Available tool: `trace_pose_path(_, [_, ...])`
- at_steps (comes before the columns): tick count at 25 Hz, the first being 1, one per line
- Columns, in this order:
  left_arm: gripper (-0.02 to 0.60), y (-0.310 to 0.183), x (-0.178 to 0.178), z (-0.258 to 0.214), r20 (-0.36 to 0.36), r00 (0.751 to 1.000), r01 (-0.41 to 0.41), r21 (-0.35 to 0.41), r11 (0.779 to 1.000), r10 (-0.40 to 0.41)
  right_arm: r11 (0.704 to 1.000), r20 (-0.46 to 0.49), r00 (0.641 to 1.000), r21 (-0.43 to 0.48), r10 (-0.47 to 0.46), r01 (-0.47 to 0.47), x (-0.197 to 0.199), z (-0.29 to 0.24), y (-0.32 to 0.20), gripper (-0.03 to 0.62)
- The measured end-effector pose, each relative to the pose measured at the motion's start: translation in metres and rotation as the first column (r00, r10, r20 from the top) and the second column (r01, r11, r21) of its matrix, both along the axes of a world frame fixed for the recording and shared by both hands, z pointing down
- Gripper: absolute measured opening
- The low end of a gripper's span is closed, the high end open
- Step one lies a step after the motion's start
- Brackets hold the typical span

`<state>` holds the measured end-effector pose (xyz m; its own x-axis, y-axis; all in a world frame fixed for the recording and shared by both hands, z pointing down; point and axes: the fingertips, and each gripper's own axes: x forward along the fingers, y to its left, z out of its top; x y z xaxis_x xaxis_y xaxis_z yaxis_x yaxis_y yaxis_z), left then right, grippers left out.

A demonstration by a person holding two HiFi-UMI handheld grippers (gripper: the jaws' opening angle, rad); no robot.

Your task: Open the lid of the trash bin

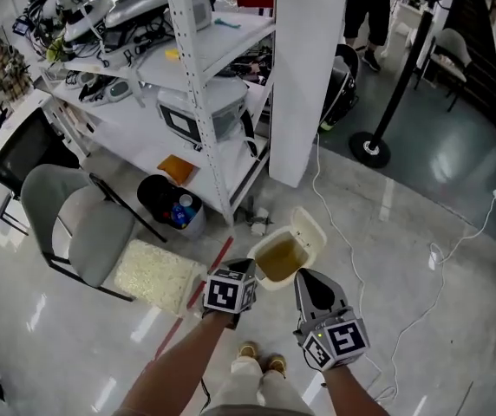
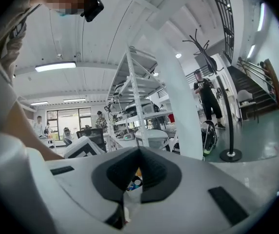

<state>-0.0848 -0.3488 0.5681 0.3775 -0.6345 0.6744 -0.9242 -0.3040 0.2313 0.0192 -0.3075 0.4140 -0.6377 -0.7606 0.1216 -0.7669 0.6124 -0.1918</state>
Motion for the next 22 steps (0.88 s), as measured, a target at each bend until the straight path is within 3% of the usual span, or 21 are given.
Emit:
trace_pose_path(7, [-0.006,0.01,0.009,-0.106,-0.053,0.999,0.018,0.14,0.99,-0.01,0.999,-0.008,0.999,0.036,-0.036,0.036,0.003,-0.049,0.022,0.006])
trace_pose_path(11, [-0.007,0.03,0.026,-0.166,-0.065,0.997,-0.03,0.251,0.967,0.048,0.999,-0.021,0.999,0.024,-0.047,0.048,0.01,-0.061,0.04,0.006])
trace_pose_path(13, [-0.008,0.044,0.036,-0.197,-0.055,0.995,-0.061,0.319,0.946,0.082,0.999,-0.013,0.999,0.026,-0.047,0.047,0.013,-0.073,0.046,0.006])
trace_pose_path(16, [-0.007,0.066,0.048,-0.24,-0.032,0.993,-0.089,0.435,0.896,0.115,0.998,0.004,0.999,0.048,-0.035,0.035,0.019,-0.098,0.054,0.006])
trace_pose_path(20, [-0.008,0.091,0.055,-0.274,0.002,0.994,-0.089,0.561,0.823,0.106,0.996,0.018,1.0,0.088,0.0,-0.002,0.028,-0.12,0.06,0.006])
trace_pose_path(22, [-0.008,0.1,0.055,-0.282,0.003,0.996,-0.073,0.595,0.8,0.089,0.995,0.021,1.0,0.097,0.013,-0.015,0.031,-0.125,0.064,0.006])
